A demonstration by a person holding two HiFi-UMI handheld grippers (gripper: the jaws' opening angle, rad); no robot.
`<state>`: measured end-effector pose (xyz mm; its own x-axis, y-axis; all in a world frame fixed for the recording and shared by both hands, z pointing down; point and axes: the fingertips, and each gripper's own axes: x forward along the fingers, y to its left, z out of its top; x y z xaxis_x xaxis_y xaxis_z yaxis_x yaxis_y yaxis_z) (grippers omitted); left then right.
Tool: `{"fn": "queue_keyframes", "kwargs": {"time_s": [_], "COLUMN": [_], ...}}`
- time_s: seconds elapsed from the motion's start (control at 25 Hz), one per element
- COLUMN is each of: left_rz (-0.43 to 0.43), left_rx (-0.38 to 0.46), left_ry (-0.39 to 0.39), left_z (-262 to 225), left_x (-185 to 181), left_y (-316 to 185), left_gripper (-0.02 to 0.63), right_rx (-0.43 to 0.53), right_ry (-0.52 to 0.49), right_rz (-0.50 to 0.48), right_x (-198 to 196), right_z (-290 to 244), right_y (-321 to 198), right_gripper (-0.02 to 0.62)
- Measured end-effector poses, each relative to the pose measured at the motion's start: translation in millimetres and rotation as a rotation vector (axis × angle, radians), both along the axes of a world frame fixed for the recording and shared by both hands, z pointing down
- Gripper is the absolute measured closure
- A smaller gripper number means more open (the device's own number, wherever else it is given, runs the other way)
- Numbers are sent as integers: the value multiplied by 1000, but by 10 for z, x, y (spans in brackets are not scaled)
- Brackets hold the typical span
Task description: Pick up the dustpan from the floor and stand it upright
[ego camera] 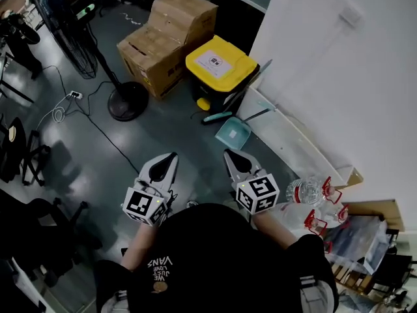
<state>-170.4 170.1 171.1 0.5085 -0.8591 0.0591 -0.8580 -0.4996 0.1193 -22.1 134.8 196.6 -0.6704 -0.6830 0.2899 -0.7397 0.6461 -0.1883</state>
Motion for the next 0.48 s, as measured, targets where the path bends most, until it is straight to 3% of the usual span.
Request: {"fn": "queue_keyframes", "kwargs": {"time_s": [0.48], "left_rz": [-4], "left_rx": [-11], "left_ry": [20], "left_z": [44], "left_x": [14], "left_y": [5], "left_gripper": [554], "right_rx": [-8], "right_ry": [-14], "right_rz": [-9], "right_x": [-62], "right_z": [23], "right_y": [-24], "right_gripper": [594]}}
